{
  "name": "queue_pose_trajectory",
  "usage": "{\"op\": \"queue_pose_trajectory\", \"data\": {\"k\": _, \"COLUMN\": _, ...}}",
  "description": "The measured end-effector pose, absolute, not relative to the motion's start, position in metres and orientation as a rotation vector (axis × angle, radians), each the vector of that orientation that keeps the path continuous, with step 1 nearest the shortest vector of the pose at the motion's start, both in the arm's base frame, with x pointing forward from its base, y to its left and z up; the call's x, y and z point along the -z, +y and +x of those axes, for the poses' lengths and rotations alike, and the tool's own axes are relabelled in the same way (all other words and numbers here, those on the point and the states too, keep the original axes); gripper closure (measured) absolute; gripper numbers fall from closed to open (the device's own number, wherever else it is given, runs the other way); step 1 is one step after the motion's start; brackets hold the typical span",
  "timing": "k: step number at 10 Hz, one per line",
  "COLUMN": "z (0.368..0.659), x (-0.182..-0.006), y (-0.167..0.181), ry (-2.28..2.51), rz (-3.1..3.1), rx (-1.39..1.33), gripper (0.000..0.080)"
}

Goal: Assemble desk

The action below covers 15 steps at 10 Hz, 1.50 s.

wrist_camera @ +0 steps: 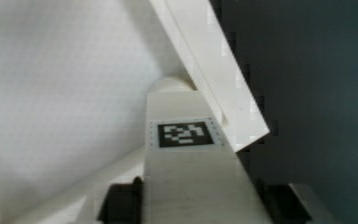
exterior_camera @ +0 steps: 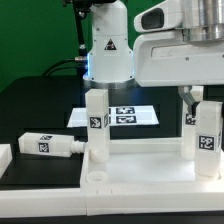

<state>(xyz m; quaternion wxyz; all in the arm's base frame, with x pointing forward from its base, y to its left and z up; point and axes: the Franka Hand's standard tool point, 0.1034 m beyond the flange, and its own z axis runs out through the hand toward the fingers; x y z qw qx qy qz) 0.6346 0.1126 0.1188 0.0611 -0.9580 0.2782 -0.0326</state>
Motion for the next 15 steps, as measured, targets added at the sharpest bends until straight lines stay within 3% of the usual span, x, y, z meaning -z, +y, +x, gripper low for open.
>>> {"op": "queue_pose_trajectory", "data": {"k": 3, "z": 0.633, "x": -0.116, "y": 0.121, "ry": 1.745, "rz": -2.404, "rx": 0.038, "gripper": 0.0509}}
{"op": "queue_pose_trajectory", "data": {"k": 5, "z": 0.634, "x": -0.116, "y": 0.122, "ry": 1.907, "rz": -2.25, "rx": 0.022, "gripper": 0.0509}}
{"op": "queue_pose_trajectory", "data": {"k": 7, "z": 0.634, "x": -0.116, "y": 0.122, "ry": 1.881, "rz": -2.272, "rx": 0.023, "gripper": 0.0509}}
{"op": "queue_pose_trajectory", "data": {"k": 8, "z": 0.634, "x": -0.116, "y": 0.122, "ry": 1.87, "rz": -2.282, "rx": 0.026, "gripper": 0.043}}
{"op": "queue_pose_trajectory", "data": {"k": 9, "z": 0.635, "x": -0.116, "y": 0.116, "ry": 1.619, "rz": -2.473, "rx": 0.059, "gripper": 0.043}}
{"op": "queue_pose_trajectory", "data": {"k": 10, "z": 0.636, "x": -0.116, "y": 0.109, "ry": 1.345, "rz": -2.64, "rx": 0.079, "gripper": 0.0249}}
{"op": "queue_pose_trajectory", "data": {"k": 11, "z": 0.633, "x": -0.116, "y": 0.111, "ry": 1.143, "rz": -2.747, "rx": 0.049, "gripper": 0.0177}}
{"op": "queue_pose_trajectory", "data": {"k": 15, "z": 0.634, "x": -0.116, "y": 0.11, "ry": 0.797, "rz": -2.875, "rx": 0.085, "gripper": 0.0151}}
